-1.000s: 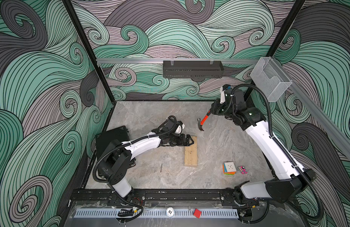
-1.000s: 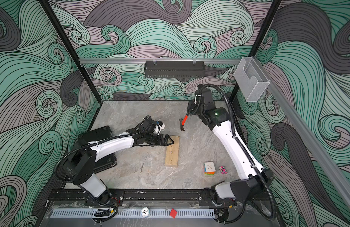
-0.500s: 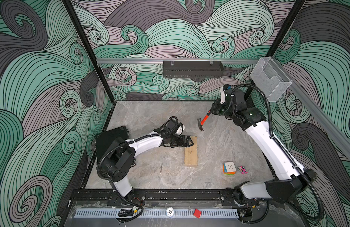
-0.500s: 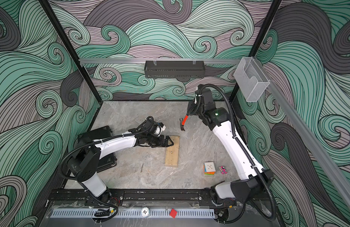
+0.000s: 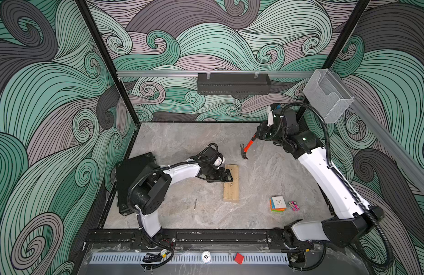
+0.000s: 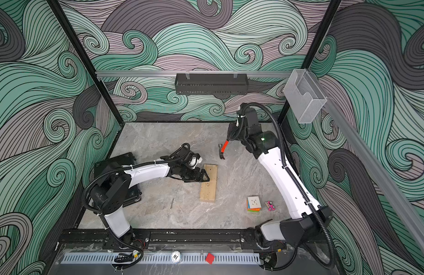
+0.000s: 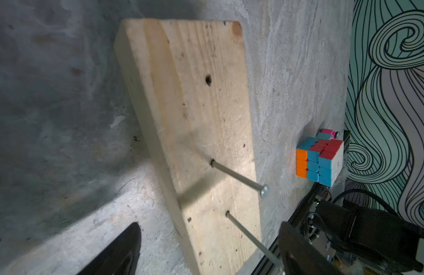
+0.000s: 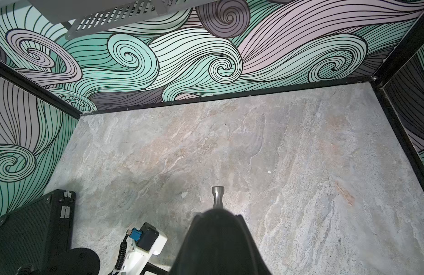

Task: Use a claw hammer to pull out a nail
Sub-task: Remove the nail from the mounting plate.

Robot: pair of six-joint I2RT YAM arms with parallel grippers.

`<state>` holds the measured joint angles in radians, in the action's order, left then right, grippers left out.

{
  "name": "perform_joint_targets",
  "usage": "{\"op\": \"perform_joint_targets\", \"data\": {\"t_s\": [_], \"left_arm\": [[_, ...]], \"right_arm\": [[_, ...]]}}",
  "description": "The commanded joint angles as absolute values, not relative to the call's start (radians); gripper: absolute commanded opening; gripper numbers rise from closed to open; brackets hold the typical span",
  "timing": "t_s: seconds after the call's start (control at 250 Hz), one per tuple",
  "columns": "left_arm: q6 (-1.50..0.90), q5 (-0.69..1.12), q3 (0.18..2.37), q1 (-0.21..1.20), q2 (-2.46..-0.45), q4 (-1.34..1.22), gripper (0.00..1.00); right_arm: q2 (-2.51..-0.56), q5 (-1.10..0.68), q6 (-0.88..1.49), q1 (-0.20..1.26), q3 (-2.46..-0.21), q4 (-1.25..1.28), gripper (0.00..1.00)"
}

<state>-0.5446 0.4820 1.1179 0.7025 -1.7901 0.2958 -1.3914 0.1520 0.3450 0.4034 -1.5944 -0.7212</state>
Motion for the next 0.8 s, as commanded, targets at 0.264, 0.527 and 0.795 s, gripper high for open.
{"op": "perform_joint_targets", "data": {"t_s": [0.264, 0.527, 0.795], "left_arm": [[-0.55, 0.543, 1.117, 0.706, -1.818, 0.278, 0.72], [-0.552, 0.538, 1.102, 0.701, -1.804, 0.271, 0.61], [-0.597, 0.548, 1.065, 0.69, -1.784, 0.205, 0.57]], "right_arm": [[-1.357, 0.161, 0.356, 0.398, -1.611, -0.652, 0.08], [-1.358, 0.159, 0.359, 0.397, -1.608, -0.651, 0.08], [-1.361, 0.158, 0.359, 0.398, -1.609, -0.65, 0.08]]}}
